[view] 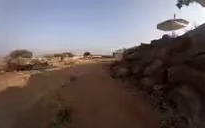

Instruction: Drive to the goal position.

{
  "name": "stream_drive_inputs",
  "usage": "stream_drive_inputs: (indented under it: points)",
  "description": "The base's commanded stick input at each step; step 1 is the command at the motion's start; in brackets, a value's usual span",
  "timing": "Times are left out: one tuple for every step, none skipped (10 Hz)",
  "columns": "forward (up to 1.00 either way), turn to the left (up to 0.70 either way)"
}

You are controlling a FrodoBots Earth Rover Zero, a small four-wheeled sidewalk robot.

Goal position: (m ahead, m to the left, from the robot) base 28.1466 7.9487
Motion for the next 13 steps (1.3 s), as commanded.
stream_drive_inputs:
  points:
    - [0.70,0.00]
    - [0.70,0.00]
    - [0.70,0.00]
    - [0.70,0.00]
    - [0.70,0.00]
    - [0.70,0.00]
    - [0.70,0.00]
    - [0.70,0.00]
    - [0.70,0.01]
    - [0.70,0.08]
    - [0.70,0.35]
    - [0.70,0.35]
    - [0.70,0.35]
